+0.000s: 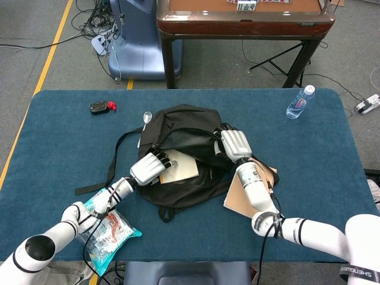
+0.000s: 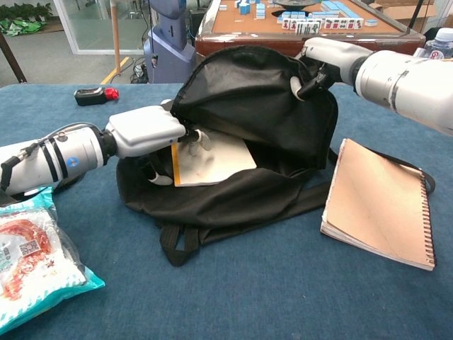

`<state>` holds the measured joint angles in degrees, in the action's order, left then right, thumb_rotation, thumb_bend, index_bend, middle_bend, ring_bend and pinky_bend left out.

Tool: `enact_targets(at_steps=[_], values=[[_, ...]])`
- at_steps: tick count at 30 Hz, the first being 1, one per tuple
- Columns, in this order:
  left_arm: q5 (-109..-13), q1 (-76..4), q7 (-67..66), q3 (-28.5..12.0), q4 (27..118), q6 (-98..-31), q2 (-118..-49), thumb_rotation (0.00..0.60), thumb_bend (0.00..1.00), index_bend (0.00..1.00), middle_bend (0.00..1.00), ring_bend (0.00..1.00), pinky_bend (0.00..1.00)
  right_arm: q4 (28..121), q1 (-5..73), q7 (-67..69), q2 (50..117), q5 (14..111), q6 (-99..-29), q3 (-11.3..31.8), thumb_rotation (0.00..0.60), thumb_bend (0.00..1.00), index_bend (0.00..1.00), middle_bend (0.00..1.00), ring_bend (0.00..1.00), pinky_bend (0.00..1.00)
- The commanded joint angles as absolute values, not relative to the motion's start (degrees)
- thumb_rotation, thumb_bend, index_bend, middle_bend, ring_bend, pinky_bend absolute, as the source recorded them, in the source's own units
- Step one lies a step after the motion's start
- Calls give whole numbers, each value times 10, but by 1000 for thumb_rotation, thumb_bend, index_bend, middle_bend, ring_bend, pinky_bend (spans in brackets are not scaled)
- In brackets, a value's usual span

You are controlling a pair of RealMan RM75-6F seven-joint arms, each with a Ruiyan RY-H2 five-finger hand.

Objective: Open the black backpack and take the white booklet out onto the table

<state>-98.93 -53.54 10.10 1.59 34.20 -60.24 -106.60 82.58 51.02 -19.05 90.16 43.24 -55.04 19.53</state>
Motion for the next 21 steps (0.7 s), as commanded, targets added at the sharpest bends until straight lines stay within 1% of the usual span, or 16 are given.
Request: enact_targets(at_steps=[1,9,17,21], values=[[-987,-541,97,17,345,-597,-1068,600,150,256,348,273,242,826,510,-190,902,432,-551,195,600,628,570,312,131,213],[-976,-549,104,13,345,-589,-1086,600,147,269,348,274,242,826,510,-188,900,431,-552,195,600,624,570,312,131,213],[-952,-552,130,-7,335,-599,-1116,600,134,346,348,298,241,824,509,-185,901,429,-554,195,600,623,570,312,131,213],[-942,-555,138,-16,325,-600,-1127,600,135,384,367,335,241,822,508,-183,900,428,-554,197,600,623,570,312,131,213]])
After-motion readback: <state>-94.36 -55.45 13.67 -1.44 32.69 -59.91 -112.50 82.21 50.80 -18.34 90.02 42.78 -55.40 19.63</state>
